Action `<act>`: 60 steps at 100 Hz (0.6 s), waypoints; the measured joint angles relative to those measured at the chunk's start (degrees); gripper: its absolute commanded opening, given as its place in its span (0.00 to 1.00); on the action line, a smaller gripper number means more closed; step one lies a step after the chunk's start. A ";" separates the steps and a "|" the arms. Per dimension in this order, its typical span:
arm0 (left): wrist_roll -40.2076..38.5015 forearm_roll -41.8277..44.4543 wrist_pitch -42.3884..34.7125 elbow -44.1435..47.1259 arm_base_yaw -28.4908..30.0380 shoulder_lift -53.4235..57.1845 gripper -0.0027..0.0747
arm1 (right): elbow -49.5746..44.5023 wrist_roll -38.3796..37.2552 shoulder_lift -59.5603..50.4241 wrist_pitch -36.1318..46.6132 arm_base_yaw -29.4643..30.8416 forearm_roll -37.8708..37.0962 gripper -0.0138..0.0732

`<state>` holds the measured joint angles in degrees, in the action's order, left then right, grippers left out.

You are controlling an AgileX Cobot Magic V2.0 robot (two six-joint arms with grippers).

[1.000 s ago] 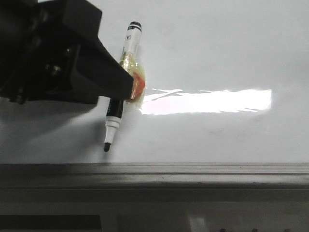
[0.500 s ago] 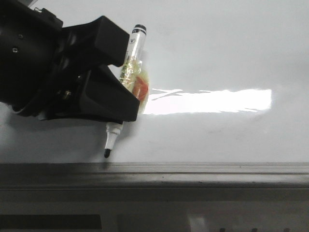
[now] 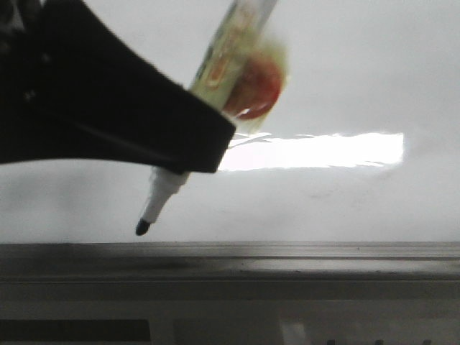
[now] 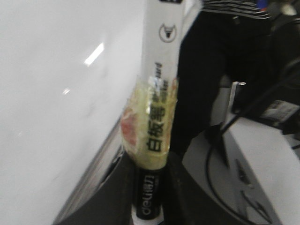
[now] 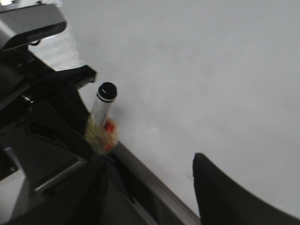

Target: Write number 6 on whiteboard

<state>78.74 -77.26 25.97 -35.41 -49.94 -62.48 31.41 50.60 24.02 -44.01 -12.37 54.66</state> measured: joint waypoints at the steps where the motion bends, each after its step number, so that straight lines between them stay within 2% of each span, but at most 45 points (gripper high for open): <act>1: 1.78 -0.76 0.47 0.00 0.00 0.12 0.01 | 0.00 0.69 0.25 -0.18 -0.22 0.68 0.58; 17: 15.51 -12.43 7.99 0.00 0.00 -0.11 0.01 | 0.11 15.69 5.41 -4.93 -0.41 14.07 0.58; 30: 19.39 -14.84 10.26 0.00 0.00 -1.30 0.01 | 0.26 24.37 8.04 -7.84 -0.94 19.76 0.58; 42: 20.42 -15.09 11.43 0.00 0.00 -2.24 0.01 | 0.26 27.95 9.45 -9.63 -2.83 21.54 0.58; 60: 21.53 -15.09 11.81 0.00 0.00 -2.46 0.01 | 0.26 29.31 11.84 -10.65 -5.03 22.08 0.58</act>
<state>100.28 -92.35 37.78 -35.41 -49.94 -64.94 31.68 79.91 35.86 -54.66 -17.40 76.74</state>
